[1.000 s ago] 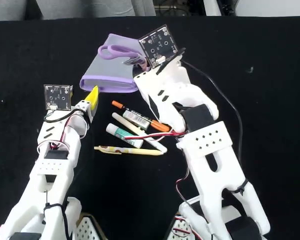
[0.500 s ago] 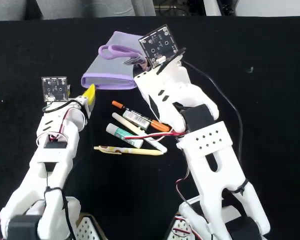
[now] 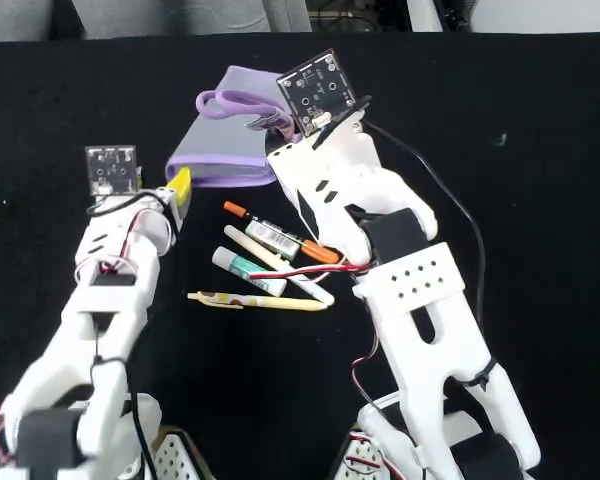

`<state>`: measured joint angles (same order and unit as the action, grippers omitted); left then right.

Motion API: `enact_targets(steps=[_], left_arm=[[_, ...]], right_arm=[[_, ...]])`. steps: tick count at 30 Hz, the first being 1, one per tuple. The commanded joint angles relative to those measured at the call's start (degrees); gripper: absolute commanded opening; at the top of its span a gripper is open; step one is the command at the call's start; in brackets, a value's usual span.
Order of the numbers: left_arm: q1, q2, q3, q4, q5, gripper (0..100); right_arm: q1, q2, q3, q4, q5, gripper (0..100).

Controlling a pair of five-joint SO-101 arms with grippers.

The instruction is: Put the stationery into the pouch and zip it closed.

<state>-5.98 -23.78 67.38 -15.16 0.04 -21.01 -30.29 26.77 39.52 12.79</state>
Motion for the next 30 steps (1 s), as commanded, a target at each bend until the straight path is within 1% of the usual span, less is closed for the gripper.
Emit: enact_targets(steps=[1,6,8,14,22,25,30], left_arm=[[-0.48,2.99,-5.41,-3.34,0.62,25],[0.84,2.99,-2.59,-12.92,0.7,25],[1.89,3.16,-1.98,-15.12,0.7,25],[2.51,5.89,-4.88,-15.12,0.35,25],[2.51,18.46,-14.46,-15.38,0.35,25],[2.95,19.96,-16.75,-15.3,0.26,25],[5.76,20.04,-17.54,-15.3,0.26,24]], right_arm=[[-0.79,-0.22,-2.68,-0.62,-0.44,1.1],[-0.79,-0.22,-2.68,-0.53,-0.44,1.1],[-0.79,-0.22,-2.59,-0.53,-0.44,1.1],[-0.79,-0.22,-2.59,-0.53,-0.35,1.1],[-0.79,-0.22,-2.59,-0.44,-0.18,1.1],[-0.79,-0.22,-2.59,-0.53,-0.18,1.1],[-0.79,0.04,-2.59,-0.88,-0.44,1.1]])
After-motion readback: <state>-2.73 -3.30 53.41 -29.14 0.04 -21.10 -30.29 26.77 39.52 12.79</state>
